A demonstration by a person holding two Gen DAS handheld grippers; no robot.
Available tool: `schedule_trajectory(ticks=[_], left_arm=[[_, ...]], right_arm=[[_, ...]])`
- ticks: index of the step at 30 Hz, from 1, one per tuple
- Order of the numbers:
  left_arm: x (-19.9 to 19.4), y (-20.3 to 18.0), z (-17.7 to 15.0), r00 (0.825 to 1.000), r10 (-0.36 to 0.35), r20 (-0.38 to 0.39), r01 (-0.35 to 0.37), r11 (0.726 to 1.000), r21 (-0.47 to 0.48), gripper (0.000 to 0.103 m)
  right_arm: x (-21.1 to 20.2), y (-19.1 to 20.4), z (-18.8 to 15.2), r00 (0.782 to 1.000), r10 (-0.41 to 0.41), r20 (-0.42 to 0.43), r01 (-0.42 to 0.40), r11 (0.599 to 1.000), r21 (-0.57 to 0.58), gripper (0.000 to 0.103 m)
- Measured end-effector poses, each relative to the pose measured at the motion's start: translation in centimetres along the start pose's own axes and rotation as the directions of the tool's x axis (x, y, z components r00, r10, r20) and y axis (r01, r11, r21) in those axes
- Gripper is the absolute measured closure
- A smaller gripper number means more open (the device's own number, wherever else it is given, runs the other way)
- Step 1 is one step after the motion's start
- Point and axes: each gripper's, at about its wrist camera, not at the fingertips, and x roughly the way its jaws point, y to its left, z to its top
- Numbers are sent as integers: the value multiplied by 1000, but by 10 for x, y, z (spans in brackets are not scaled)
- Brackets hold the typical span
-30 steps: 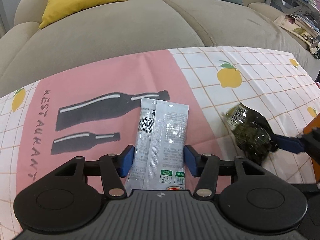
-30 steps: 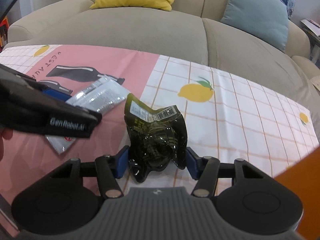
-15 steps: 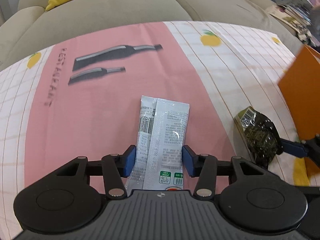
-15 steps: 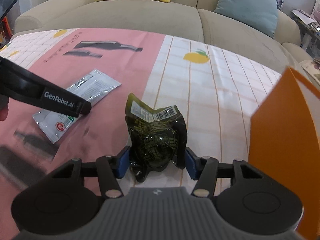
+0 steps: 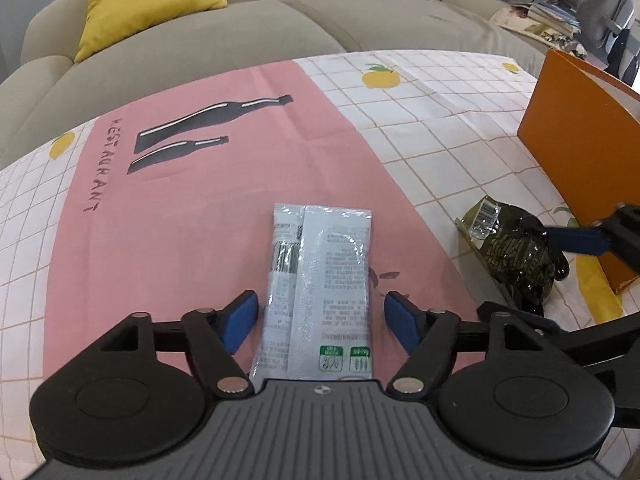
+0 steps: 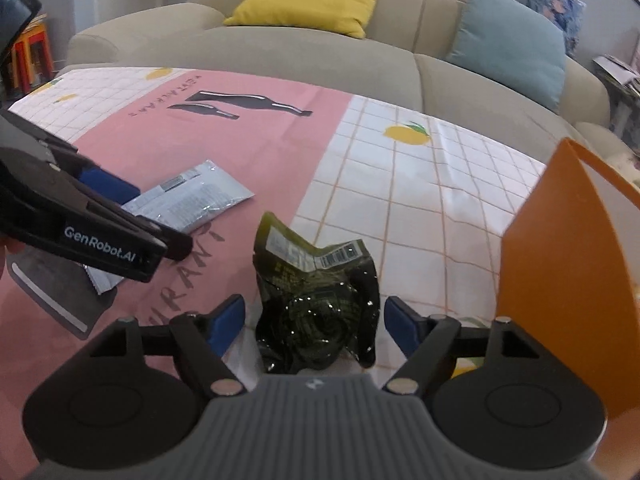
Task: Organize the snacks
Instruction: 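Lift the stick packet and seaweed bag and carry them over the orange box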
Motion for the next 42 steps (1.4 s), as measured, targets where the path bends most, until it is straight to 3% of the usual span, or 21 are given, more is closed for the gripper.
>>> schedule_trajectory(ticks=[3,4,6,17,23,28,36,42], left_arm=[[0,-1,0,1000,-8,16,8,1000,-3,23],[0,-1,-1,1000,-4,23,4,1000,-6,26],[-2,-1,-2,999,1,38,0,1000,-11,45],[-30,-10,1,998,24,56,-18,994,-106,49],[-65,-9,4,996,-40,75,58,966,-251,49],[-94,-21,6,989,-99,107,128,943,-306,49],[-131,-65,31,972,-180,154,213,947,-239,49],[-143,-107,65,953,-244,179,272,951,-150,49]], right_arm=[[1,-7,0,999,33,3,-33,998,51,36],[0,-9,0,999,44,1,-44,997,65,42],[0,-9,-1,999,49,-1,-49,996,75,45],[-19,-11,6,998,54,-28,-50,990,132,52],[-53,-23,17,997,81,2,-79,973,219,53],[-89,-34,20,995,82,55,-94,958,271,53],[-145,-71,17,991,46,128,-82,951,298,53],[-173,-114,13,990,-41,133,5,964,265,53]])
